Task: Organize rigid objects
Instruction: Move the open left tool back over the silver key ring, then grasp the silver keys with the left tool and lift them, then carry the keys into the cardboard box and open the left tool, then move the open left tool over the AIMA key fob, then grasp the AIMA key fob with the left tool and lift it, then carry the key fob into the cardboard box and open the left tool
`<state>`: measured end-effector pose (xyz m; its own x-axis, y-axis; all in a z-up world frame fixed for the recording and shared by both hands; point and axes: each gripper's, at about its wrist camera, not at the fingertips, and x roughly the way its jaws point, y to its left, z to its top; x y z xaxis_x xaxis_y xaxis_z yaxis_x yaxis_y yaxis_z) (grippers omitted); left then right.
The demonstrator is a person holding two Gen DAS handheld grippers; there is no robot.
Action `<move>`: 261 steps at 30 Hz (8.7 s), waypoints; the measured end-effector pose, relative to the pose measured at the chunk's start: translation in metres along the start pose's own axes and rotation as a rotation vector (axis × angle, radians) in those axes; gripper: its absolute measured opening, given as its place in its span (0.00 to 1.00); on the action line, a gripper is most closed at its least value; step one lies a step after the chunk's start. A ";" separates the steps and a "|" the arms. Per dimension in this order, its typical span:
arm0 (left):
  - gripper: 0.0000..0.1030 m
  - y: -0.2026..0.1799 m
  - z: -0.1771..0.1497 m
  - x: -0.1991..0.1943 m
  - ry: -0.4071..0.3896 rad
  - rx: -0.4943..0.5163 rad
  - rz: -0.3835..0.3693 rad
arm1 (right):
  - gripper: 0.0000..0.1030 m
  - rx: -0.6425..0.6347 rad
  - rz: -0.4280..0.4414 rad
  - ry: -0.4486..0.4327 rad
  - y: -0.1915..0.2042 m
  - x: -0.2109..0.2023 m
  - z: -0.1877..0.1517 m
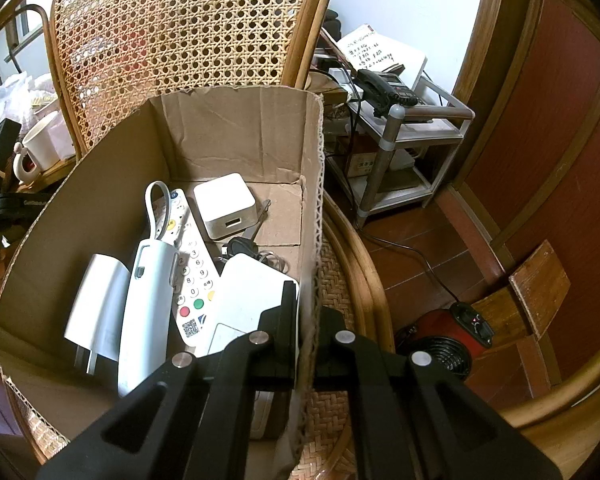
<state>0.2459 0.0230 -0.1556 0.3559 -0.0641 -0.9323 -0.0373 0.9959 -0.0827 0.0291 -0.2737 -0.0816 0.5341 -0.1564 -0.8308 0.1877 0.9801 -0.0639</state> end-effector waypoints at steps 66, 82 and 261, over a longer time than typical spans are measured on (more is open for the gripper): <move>0.23 -0.004 -0.015 -0.010 -0.001 0.134 -0.120 | 0.07 -0.002 -0.001 0.001 0.001 0.000 0.001; 0.23 -0.046 -0.034 -0.083 -0.161 0.256 -0.157 | 0.07 -0.001 -0.002 0.001 0.001 0.000 0.001; 0.03 -0.066 -0.034 -0.045 -0.093 0.243 -0.119 | 0.07 -0.009 -0.003 0.004 0.000 0.000 -0.001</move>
<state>0.2004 -0.0425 -0.1201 0.4290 -0.1862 -0.8839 0.2306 0.9687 -0.0922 0.0286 -0.2732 -0.0818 0.5299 -0.1590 -0.8330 0.1820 0.9807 -0.0714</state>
